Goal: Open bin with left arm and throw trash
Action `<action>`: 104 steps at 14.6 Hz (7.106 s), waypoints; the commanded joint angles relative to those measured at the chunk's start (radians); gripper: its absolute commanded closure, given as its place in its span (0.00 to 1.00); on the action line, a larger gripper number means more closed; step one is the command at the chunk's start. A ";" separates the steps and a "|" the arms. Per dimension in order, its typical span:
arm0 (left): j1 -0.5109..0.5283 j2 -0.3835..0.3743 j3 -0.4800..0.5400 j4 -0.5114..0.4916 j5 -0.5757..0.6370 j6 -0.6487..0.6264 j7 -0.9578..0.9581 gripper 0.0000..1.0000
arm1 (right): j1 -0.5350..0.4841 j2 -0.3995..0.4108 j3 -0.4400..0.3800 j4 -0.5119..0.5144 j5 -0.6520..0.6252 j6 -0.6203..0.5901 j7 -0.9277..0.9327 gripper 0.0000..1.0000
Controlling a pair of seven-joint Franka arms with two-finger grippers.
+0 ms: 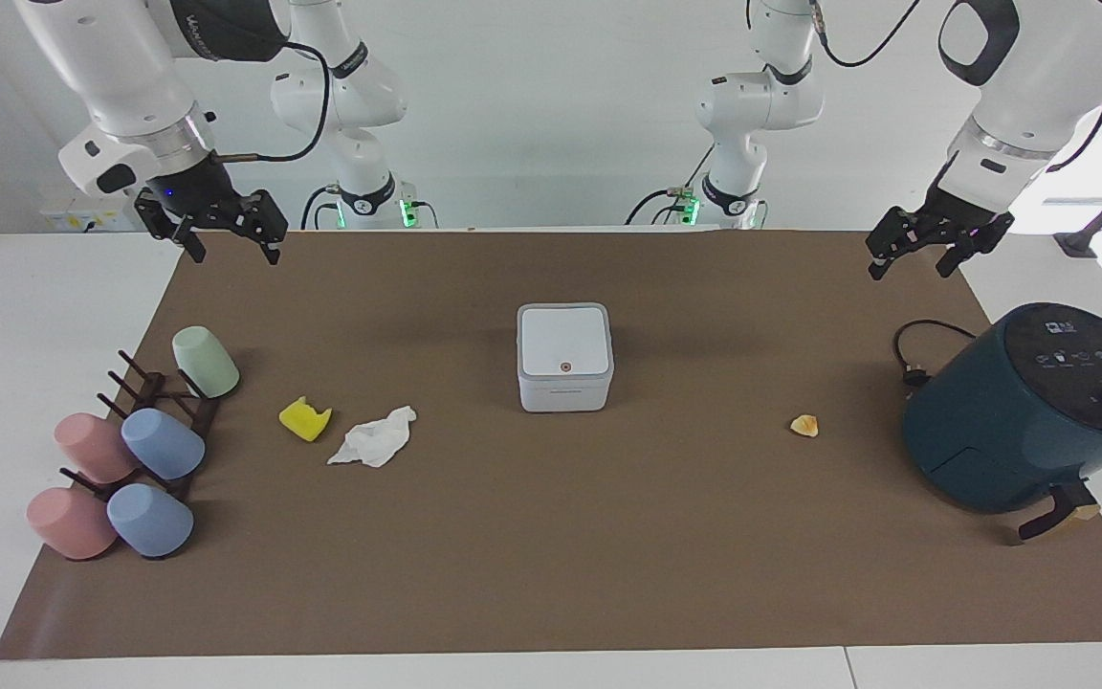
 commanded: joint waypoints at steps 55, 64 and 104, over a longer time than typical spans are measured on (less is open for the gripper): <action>-0.266 -0.048 0.006 -0.370 0.013 0.330 -0.143 0.00 | 0.157 0.417 0.223 0.103 0.176 0.431 0.606 1.00; -0.071 0.210 0.004 -0.389 0.015 0.689 -0.025 0.00 | 0.357 0.373 0.245 -0.004 0.162 0.523 0.928 1.00; -0.703 0.266 -0.005 -0.344 -0.001 0.806 -0.723 0.85 | -0.226 0.355 0.239 -0.394 -0.191 0.799 -0.048 1.00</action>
